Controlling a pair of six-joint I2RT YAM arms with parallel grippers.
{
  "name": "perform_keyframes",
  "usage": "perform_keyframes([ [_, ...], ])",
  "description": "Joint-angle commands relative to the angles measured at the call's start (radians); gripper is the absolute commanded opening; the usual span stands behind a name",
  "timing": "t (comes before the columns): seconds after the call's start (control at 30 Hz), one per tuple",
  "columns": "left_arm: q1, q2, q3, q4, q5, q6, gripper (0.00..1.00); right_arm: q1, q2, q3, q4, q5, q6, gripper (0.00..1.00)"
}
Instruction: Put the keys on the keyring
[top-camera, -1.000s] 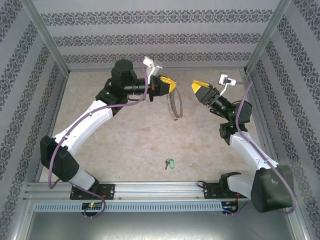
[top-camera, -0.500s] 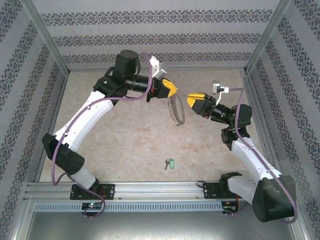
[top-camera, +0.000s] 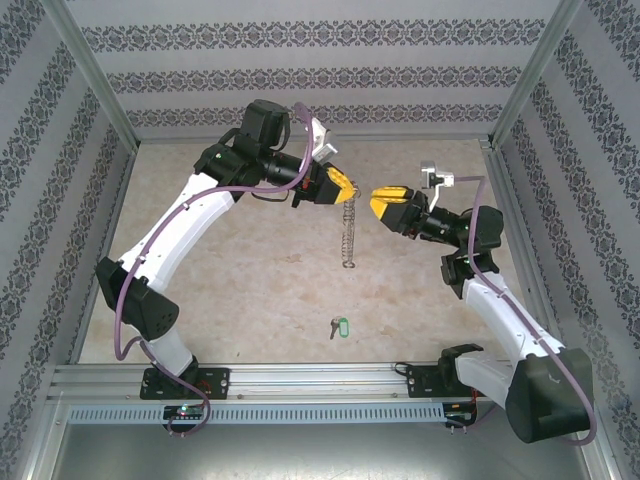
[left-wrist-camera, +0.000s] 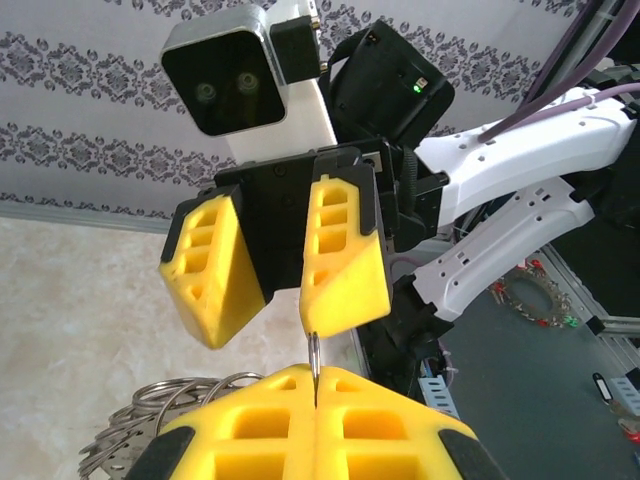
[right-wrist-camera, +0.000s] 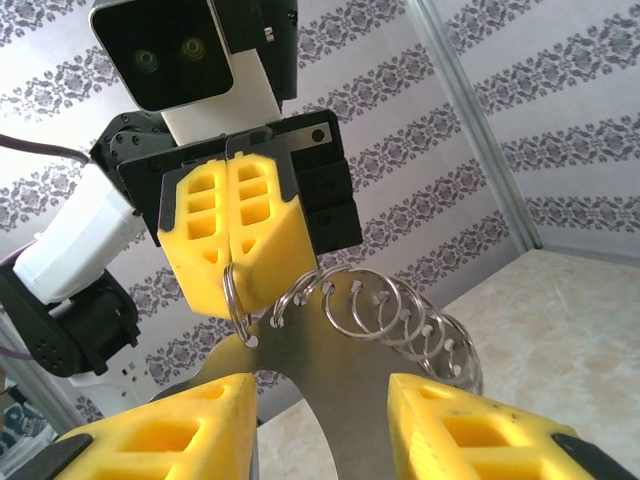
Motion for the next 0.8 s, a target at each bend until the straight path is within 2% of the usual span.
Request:
perform_keyframes([
  [0.0,-0.008,0.016,0.036,-0.024,0.059,0.021,0.0,0.025,0.015,0.046,0.047,-0.005,-0.037,0.41],
  [0.5,-0.009,0.028,0.036,-0.012,0.079,0.014,0.0,0.072,0.02,0.072,0.054,0.025,-0.045,0.39],
  [0.77,-0.008,0.036,0.039,-0.003,0.088,0.004,0.0,0.079,0.032,0.085,0.057,0.046,-0.046,0.26],
])
